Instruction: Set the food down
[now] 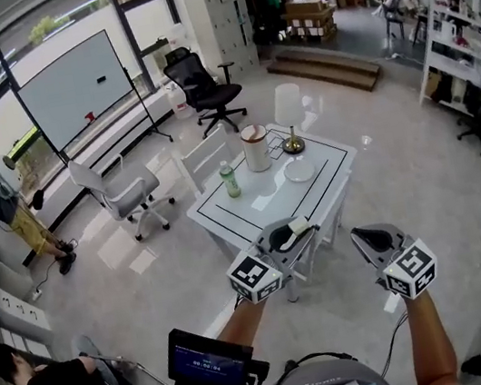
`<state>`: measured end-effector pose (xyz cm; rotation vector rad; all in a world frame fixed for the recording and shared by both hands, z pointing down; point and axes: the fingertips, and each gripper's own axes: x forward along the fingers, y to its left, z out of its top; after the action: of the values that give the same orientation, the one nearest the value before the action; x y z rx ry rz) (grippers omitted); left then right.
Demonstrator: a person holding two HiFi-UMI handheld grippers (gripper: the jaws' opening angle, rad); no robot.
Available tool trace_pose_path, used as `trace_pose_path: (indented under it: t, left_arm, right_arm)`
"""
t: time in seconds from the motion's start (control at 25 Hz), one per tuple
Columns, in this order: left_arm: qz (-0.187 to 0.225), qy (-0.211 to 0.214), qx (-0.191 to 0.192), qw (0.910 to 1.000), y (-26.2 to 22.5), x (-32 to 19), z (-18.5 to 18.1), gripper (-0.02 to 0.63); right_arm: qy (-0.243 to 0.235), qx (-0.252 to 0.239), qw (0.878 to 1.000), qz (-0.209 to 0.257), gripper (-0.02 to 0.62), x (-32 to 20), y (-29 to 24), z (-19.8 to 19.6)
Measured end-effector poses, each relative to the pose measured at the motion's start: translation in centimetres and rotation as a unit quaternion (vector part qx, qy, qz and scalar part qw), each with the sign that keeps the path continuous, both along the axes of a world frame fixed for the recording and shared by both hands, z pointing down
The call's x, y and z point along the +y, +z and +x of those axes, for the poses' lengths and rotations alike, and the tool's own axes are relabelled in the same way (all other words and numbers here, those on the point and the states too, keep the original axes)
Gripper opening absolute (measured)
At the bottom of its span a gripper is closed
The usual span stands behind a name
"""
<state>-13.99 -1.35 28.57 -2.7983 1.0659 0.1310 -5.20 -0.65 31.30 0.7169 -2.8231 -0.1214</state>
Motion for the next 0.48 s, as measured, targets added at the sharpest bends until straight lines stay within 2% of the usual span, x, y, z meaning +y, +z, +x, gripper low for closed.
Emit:
trace_pose_path:
  t: [0.16,0.28,0.48]
  left_arm:
    - [0.006,0.009,0.002,0.9999,0.0,-2.3,-0.9,0.097]
    - [-0.007,0.006,0.003,1.0000,0.6,-4.1,-1.1,0.097]
    - [-0.026,-0.003,-0.006,0.9997,2.1,-7.5,0.5,0.097]
  right_arm:
    - [0.011,-0.004,1.000,0.007,0.006,-2.1,-0.2,-1.0]
    - [0.007,-0.004,1.000,0.000,0.006,-3.3,-0.1,-1.6]
    - [-0.002,-0.008,1.000,-0.011,0.006,-6.7,1.0,-0.2]
